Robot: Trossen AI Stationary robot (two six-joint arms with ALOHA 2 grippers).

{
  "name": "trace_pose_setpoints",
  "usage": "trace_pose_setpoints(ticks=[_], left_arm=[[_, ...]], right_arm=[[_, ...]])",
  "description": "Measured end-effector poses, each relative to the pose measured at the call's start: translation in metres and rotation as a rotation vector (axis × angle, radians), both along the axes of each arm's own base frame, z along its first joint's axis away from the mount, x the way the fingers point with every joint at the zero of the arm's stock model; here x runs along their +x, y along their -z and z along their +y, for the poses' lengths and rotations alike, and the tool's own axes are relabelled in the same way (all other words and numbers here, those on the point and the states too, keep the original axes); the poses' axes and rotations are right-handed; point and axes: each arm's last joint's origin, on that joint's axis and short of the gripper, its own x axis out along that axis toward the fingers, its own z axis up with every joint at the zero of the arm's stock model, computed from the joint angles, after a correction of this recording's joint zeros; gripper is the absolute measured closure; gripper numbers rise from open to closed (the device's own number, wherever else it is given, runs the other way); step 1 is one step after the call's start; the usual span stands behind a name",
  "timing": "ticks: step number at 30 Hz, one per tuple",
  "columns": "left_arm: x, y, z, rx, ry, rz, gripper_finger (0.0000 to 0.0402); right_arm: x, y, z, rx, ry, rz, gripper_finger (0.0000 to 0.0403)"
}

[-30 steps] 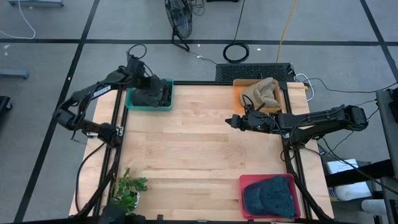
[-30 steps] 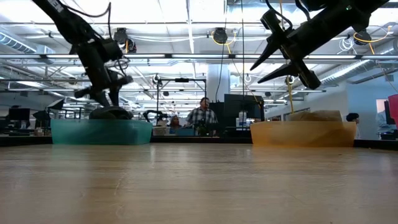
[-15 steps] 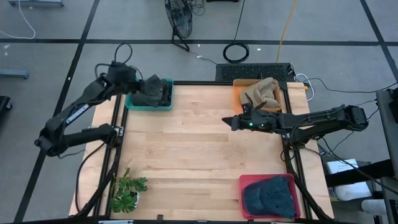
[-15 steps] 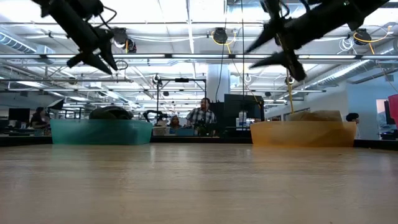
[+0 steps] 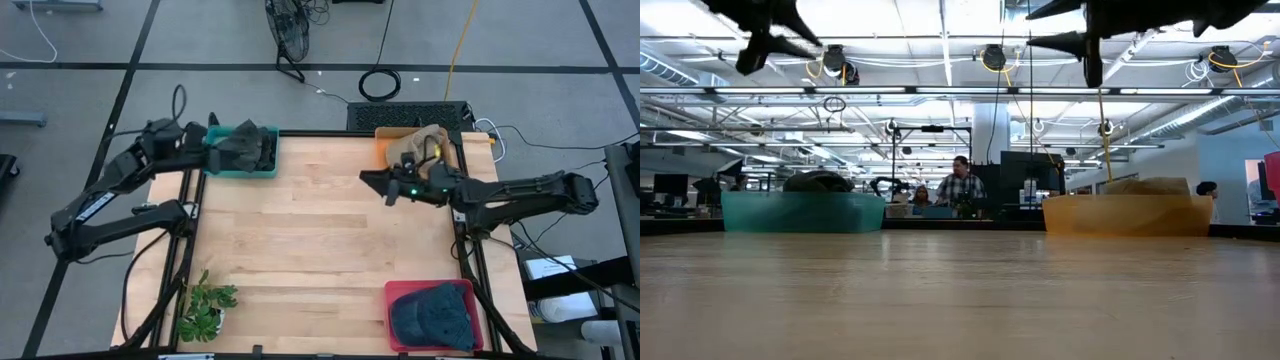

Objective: Pick & Place hat
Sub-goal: Return to Home Position

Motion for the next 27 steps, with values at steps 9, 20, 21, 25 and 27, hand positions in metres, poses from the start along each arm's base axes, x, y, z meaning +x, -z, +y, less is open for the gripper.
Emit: trace_pose_setpoints(ticks=[9,20,21,25,27], left_arm=[[0.001,-0.015,-0.018,0.009,0.133,-0.167,0.0284],[0.021,-0.018,-0.023,0.061,0.144,-0.181,0.0284],[0.023,-0.018,-0.024,0.056,0.146,-0.177,0.0284],[0.033,-0.015,-0.029,0.033,0.179,-0.154,0.0284],[0.039,-0.012,-0.031,0.034,0.173,-0.13,0.0284]], right_arm=[[-0.033,-0.014,0.0,-0.08,0.021,0.042,0.0275],[-0.056,-0.018,0.004,-0.037,-0.043,0.059,0.0275],[-0.058,-0.019,0.004,-0.036,-0.048,0.057,0.0275],[-0.065,-0.02,0.005,-0.031,-0.052,0.063,0.0275],[-0.067,-0.018,0.006,-0.022,-0.058,0.085,0.0275]])
